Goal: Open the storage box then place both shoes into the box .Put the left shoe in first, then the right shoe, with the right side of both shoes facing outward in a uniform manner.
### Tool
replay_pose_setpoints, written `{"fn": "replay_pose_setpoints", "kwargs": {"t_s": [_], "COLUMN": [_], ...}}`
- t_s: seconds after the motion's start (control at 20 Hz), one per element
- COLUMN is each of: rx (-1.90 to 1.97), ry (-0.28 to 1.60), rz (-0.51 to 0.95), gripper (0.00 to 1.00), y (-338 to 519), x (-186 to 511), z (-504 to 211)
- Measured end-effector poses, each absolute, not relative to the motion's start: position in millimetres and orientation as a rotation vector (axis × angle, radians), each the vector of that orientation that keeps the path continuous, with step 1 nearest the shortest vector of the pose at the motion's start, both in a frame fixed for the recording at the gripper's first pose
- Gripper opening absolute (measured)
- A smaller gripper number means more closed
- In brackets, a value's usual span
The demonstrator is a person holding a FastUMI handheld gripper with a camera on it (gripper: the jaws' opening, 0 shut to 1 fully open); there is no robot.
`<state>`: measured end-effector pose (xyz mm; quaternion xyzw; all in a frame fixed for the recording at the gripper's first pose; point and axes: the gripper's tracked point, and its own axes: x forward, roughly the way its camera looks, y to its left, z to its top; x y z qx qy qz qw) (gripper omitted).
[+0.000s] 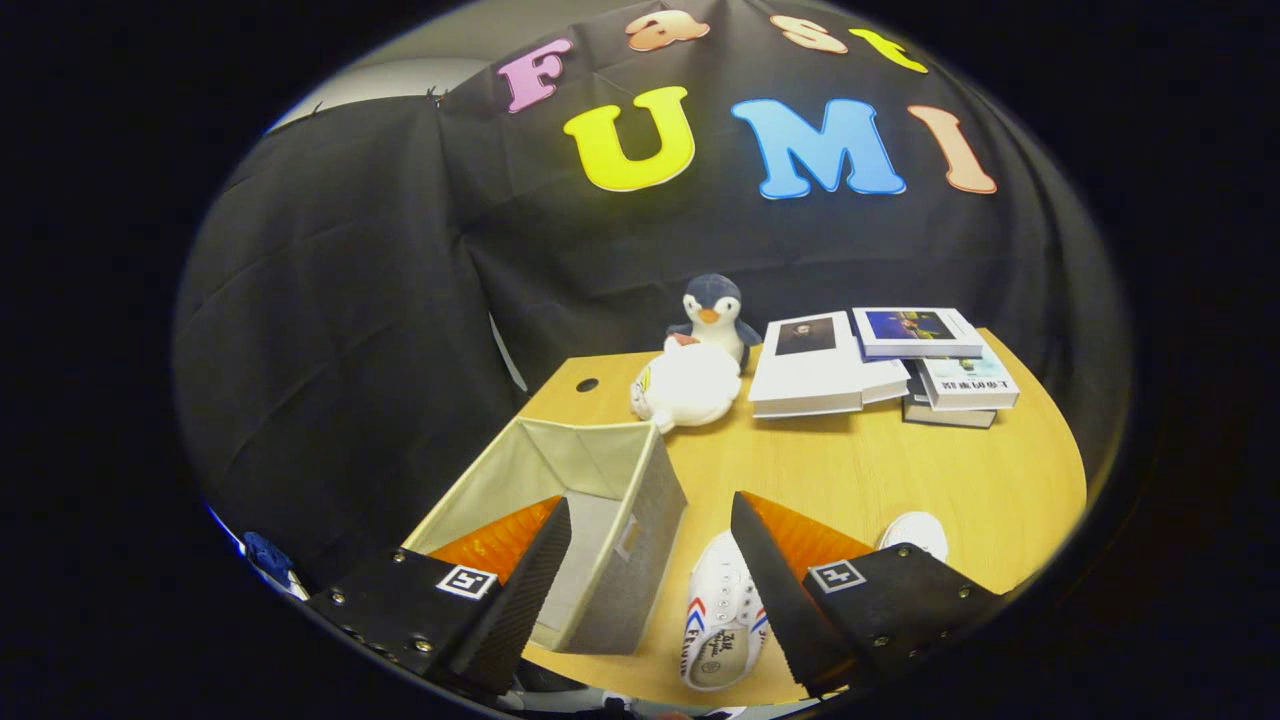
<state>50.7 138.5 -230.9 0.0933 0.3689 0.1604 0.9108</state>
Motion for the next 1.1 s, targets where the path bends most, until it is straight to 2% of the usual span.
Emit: {"fn": "replay_pose_setpoints", "kwargs": {"t_s": [0.55,1.1], "rx": [0.135,0.114], "ry": [0.975,1.167], "rz": [0.266,0.269], "gripper": [0.98,0.98], "y": [91,69], "x": [29,-11], "z": [-331,-394]}}
